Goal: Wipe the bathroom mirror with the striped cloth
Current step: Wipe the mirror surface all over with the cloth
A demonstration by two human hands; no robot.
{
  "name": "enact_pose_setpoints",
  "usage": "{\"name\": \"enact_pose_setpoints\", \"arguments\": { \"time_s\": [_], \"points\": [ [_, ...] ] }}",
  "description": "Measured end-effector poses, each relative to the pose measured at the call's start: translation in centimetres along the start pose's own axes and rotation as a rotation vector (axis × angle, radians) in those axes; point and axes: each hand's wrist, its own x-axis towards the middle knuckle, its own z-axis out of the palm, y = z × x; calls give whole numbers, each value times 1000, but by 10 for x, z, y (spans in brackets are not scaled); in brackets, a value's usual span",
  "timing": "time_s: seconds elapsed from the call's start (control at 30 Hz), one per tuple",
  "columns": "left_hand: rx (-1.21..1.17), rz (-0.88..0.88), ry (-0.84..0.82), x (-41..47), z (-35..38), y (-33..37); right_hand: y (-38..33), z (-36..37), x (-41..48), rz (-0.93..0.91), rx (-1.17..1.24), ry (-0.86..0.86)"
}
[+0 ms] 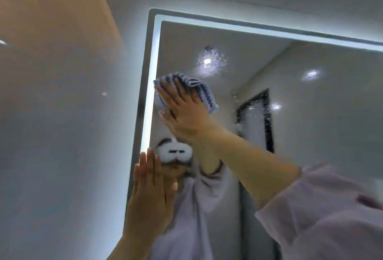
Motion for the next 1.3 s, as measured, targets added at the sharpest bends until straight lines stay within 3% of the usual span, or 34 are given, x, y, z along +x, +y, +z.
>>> {"name": "enact_pose_setpoints", "arguments": {
  "time_s": [0.13,0.37,0.43,0.5,0.67,0.77,0.87,1.03,1.13,1.2,1.3],
  "points": [
    [-30,49,87,0,4,-1,27,-16,18,-83,-35,-50],
    [-41,118,163,4,5,-10,102,-38,31,555,82,-78],
    [-35,130,144,3,4,-12,94,-36,30,653,111,-73],
    [-24,121,116,1,3,-13,67,-32,31,573,78,-86],
    [19,129,89,-1,2,-13,5,-18,21,19,20,-131],
    [36,125,85,-1,1,-14,19,-23,30,-74,-5,-209],
    [34,136,90,-2,1,-15,51,-36,47,41,-52,-251],
    [5,140,93,-2,0,-16,122,-55,42,616,64,-178],
    [2,139,75,-1,-2,-15,123,-51,36,810,118,-148],
    [5,137,67,-2,-2,-15,103,-44,43,725,100,-99],
    [40,134,44,-2,-3,-16,63,-36,50,356,48,-130]
  ]
}}
